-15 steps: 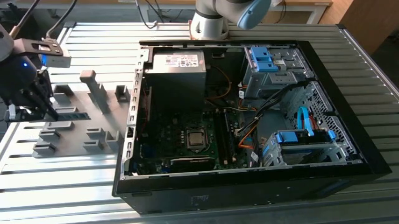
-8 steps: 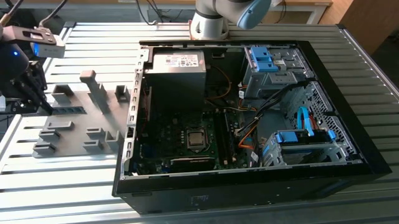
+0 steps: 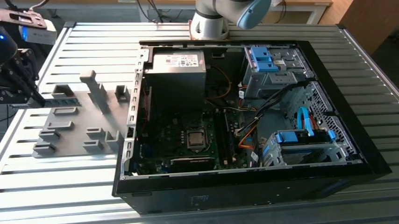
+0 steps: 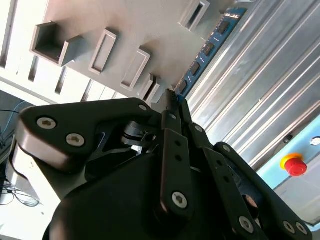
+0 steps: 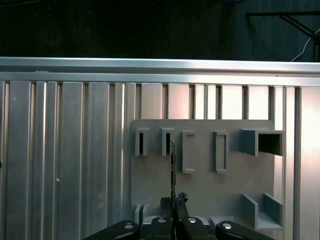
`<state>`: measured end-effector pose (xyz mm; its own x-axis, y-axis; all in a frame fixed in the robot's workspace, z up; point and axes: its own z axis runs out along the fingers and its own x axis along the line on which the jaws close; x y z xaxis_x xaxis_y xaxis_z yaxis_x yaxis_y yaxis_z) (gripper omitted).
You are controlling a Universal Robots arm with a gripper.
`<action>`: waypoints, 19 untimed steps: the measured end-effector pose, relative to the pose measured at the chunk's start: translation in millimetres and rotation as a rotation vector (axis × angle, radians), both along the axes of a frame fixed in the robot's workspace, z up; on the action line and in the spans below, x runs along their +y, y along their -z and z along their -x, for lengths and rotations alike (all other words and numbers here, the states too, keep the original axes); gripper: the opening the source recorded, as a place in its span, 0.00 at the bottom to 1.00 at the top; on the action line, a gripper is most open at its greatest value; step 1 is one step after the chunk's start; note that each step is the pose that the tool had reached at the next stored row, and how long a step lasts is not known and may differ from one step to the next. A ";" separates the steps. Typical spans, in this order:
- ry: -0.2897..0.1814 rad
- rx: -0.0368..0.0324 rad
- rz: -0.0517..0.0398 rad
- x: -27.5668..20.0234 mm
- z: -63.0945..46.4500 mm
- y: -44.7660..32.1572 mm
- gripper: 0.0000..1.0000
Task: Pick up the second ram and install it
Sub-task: 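Pick up the second ram and move it above second insertion slot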
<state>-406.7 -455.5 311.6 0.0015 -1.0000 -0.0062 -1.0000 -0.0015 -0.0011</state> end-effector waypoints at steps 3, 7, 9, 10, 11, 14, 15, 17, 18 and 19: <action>0.000 0.0000 0.0000 0.0 0.0 -12.0 0.14; 0.000 -0.0001 -0.0001 0.0 0.0 -27.5 0.14; 0.000 0.0000 0.0000 0.0 0.0 -33.9 0.14; 0.000 0.0000 0.0001 0.0 0.0 -37.0 0.14; 0.000 -0.0001 -0.0001 0.0 0.0 -39.7 0.14; 0.000 -0.0001 0.0001 0.0 0.0 -46.8 0.14; 0.000 0.0000 0.0002 0.0 0.0 -48.6 0.14; 0.000 -0.0001 0.0002 0.0 0.0 -52.2 0.14; 0.000 0.0000 0.0002 0.0 0.0 -54.4 0.14; 0.000 -0.0001 0.0002 0.0 0.0 -56.6 0.14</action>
<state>-406.7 -455.6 368.2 0.0015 -1.0000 -0.0060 -1.0000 -0.0015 -0.0012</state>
